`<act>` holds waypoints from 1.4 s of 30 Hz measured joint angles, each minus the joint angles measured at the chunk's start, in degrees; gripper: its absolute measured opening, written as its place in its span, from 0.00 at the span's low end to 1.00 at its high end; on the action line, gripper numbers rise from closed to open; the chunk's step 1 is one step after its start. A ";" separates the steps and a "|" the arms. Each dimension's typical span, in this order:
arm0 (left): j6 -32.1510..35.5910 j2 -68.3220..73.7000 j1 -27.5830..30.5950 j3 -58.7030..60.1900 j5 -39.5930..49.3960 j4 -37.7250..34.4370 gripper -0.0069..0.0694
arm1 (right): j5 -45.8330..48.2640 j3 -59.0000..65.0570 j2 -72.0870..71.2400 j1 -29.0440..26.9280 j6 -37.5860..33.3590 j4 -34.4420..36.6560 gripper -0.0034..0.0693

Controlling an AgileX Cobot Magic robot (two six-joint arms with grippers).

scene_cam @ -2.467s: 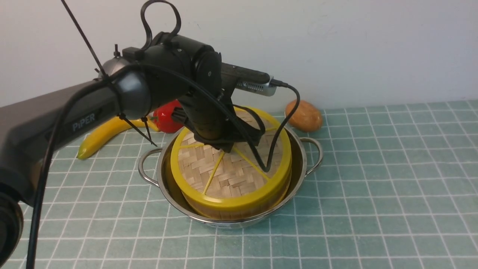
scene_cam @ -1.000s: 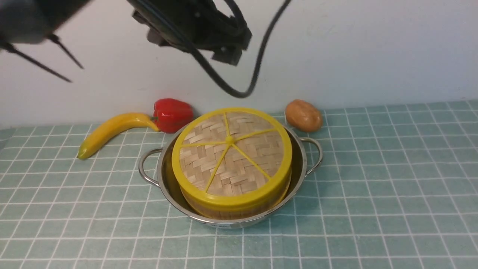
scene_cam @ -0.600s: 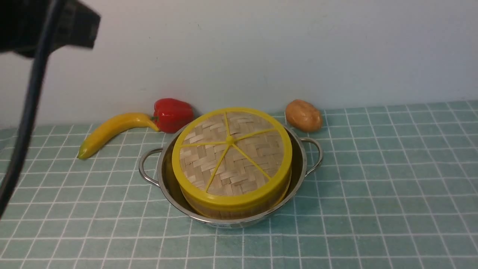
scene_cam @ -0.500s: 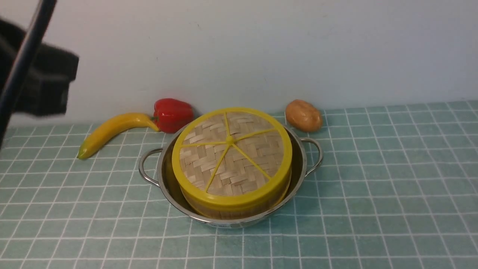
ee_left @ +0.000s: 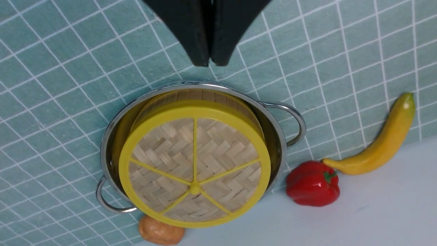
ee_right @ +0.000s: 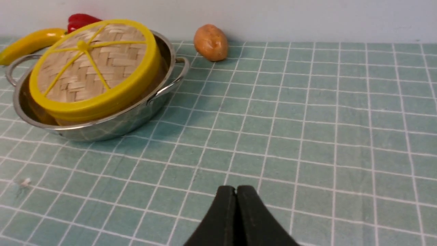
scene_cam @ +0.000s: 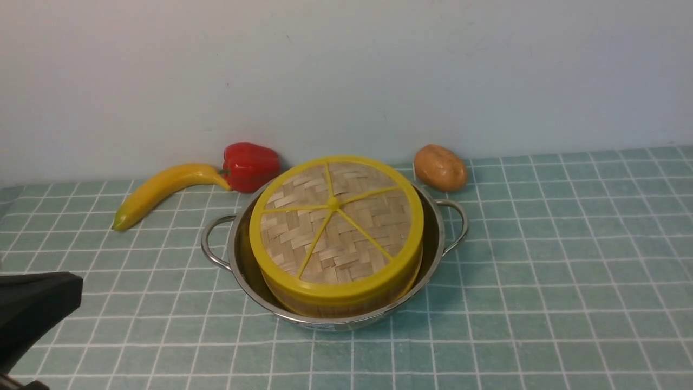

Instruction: Place the steamer in the pot on the blue tablecloth, and put the lid on the steamer.

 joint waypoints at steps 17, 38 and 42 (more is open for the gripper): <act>8.26 -23.16 21.80 27.51 -27.51 4.11 0.11 | 0.00 0.00 0.00 0.00 1.41 6.46 0.09; 8.44 -33.18 28.05 47.27 -34.24 3.02 0.14 | 0.02 0.00 0.00 0.00 1.51 6.53 0.15; 8.44 -33.18 28.05 47.27 -34.24 3.02 0.15 | 0.02 0.00 0.00 0.00 1.51 6.53 0.17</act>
